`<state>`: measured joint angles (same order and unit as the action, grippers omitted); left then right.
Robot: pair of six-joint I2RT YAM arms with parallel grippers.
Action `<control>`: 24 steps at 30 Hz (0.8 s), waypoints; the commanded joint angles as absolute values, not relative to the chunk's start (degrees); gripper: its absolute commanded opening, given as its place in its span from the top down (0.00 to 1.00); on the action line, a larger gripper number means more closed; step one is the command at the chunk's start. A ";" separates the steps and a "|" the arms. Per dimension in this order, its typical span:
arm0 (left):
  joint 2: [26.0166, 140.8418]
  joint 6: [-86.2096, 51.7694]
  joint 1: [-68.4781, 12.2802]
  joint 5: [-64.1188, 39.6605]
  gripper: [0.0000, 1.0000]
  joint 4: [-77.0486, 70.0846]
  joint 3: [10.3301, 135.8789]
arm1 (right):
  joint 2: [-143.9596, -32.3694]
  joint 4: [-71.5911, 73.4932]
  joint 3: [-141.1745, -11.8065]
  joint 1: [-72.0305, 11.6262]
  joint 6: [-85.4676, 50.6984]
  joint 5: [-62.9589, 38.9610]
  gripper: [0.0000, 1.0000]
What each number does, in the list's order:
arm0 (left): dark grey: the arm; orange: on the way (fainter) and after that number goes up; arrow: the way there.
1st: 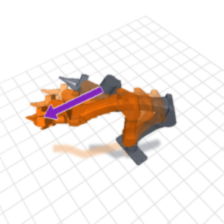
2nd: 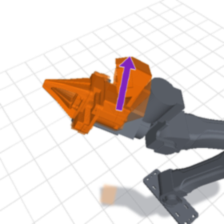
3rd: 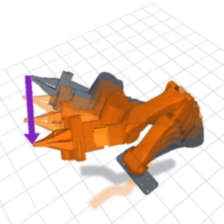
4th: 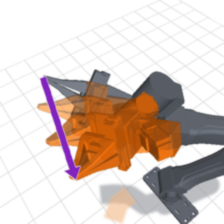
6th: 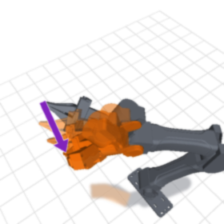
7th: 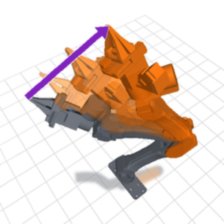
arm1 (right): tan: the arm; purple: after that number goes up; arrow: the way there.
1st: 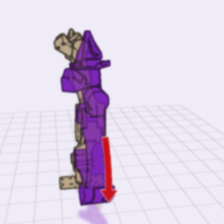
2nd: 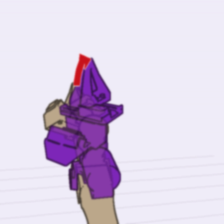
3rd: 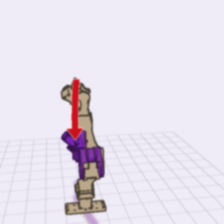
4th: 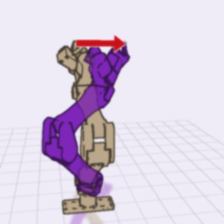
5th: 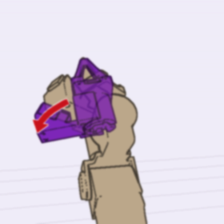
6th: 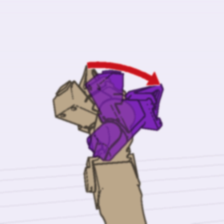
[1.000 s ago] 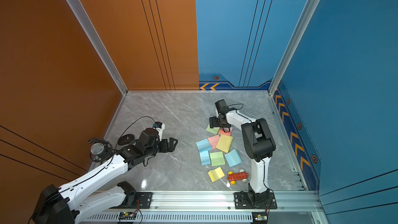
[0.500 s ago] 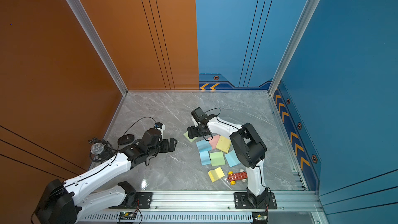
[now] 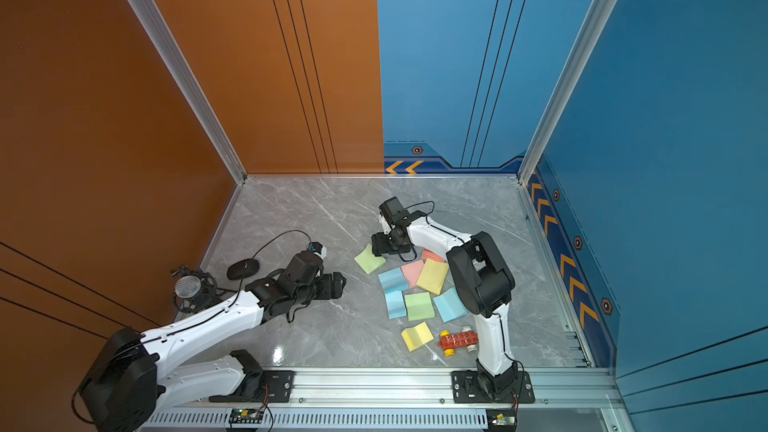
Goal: Tear off pages from different memo pads
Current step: Adjust the memo pad at the center of the board.
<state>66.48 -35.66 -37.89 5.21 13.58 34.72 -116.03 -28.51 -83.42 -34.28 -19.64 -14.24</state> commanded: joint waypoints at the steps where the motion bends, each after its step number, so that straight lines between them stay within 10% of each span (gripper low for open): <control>1: 67.22 -36.30 -37.62 7.46 0.13 14.50 33.33 | -117.46 -30.15 -83.94 -36.38 -21.57 -15.61 0.28; 13: 72.13 -35.83 -31.86 5.31 0.19 14.50 35.03 | -106.79 -23.69 -75.81 -46.65 -25.80 -15.84 0.28; 24: 78.80 -23.28 -29.34 -3.66 0.05 14.46 44.56 | -91.78 -23.54 -61.97 -31.03 -23.00 -13.05 0.27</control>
<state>76.38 -28.62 -30.37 0.10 14.00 41.41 -93.71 -23.38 -64.23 -32.36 -24.08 -12.97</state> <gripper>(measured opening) 0.944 0.726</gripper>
